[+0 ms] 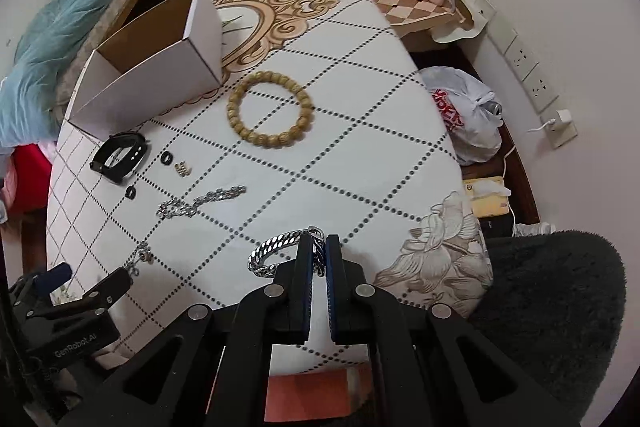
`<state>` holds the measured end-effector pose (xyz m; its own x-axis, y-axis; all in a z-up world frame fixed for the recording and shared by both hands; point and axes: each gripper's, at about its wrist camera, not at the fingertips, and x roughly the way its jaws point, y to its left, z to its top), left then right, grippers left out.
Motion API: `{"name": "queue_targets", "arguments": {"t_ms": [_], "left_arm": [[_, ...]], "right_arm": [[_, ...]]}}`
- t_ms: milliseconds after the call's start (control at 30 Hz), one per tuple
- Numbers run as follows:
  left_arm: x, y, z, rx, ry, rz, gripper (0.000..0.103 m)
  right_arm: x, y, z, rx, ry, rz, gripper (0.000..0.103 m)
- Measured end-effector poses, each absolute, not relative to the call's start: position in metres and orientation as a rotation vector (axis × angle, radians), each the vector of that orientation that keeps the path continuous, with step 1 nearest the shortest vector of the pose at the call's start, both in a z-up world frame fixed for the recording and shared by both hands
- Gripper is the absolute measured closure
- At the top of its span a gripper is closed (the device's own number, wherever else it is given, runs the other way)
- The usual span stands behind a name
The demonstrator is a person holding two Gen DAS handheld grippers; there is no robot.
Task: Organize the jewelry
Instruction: 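Grasp the thick silver curb-chain bracelet with the right tool while the left tool grasps a thin silver chain, then carry both held chains over the open white cardboard box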
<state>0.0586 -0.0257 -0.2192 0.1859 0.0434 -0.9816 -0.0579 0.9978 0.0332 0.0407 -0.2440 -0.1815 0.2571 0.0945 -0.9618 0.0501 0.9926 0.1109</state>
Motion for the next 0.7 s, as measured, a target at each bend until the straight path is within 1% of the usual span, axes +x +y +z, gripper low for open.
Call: {"name": "queue_targets", "arguments": {"t_ms": [33,67,100,167,200,233,267,300,333,400,467,500,533,567,633,700], "left_arm": [[0.060,-0.030,-0.221,-0.008,1.379,0.060,0.018],[0.061,-0.035,-0.221,-0.005,1.382,0.052,0.025],[0.062,-0.038,-0.223,-0.005,1.387,0.040,0.027],[0.063,-0.043,-0.226,-0.001,1.381,0.026,0.037],[0.065,-0.045,-0.229,0.004,1.378,0.021,0.040],[0.065,-0.046,-0.231,0.007,1.380,0.013,0.046],[0.065,-0.047,-0.233,0.007,1.383,0.009,0.057],[0.065,-0.047,-0.234,0.003,1.386,0.002,0.062],[0.065,-0.045,-0.235,-0.006,1.381,-0.005,0.066],[0.068,-0.041,-0.235,-0.001,1.369,-0.011,0.070],[0.067,-0.041,-0.234,0.003,1.347,-0.024,0.079],[0.066,-0.039,-0.234,0.003,1.339,-0.029,0.080],[0.066,-0.038,-0.233,0.003,1.332,-0.032,0.083],[0.066,-0.037,-0.233,0.006,1.326,-0.035,0.089],[0.065,-0.034,-0.232,0.011,1.319,-0.040,0.095],[0.065,-0.030,-0.231,0.007,1.320,-0.042,0.096]], "right_arm": [[0.050,-0.247,-0.186,0.130,1.313,0.029,0.097],[0.049,-0.248,-0.188,0.133,1.316,0.024,0.097],[0.054,-0.250,-0.192,0.140,1.317,0.019,0.097],[0.058,-0.254,-0.195,0.151,1.324,0.016,0.097],[0.059,-0.255,-0.197,0.155,1.327,0.013,0.097],[0.063,-0.258,-0.200,0.158,1.328,0.011,0.097],[0.065,-0.259,-0.202,0.160,1.329,0.009,0.097],[0.065,-0.259,-0.202,0.159,1.329,0.008,0.097],[0.064,-0.260,-0.202,0.158,1.328,0.007,0.097],[0.064,-0.260,-0.202,0.158,1.329,0.006,0.097],[0.064,-0.260,-0.203,0.155,1.331,0.002,0.097],[0.064,-0.260,-0.204,0.155,1.332,0.002,0.097],[0.064,-0.260,-0.204,0.154,1.334,0.003,0.097],[0.064,-0.259,-0.205,0.153,1.335,0.003,0.097],[0.064,-0.258,-0.205,0.148,1.335,0.006,0.097],[0.064,-0.257,-0.204,0.149,1.335,0.008,0.097]]}}
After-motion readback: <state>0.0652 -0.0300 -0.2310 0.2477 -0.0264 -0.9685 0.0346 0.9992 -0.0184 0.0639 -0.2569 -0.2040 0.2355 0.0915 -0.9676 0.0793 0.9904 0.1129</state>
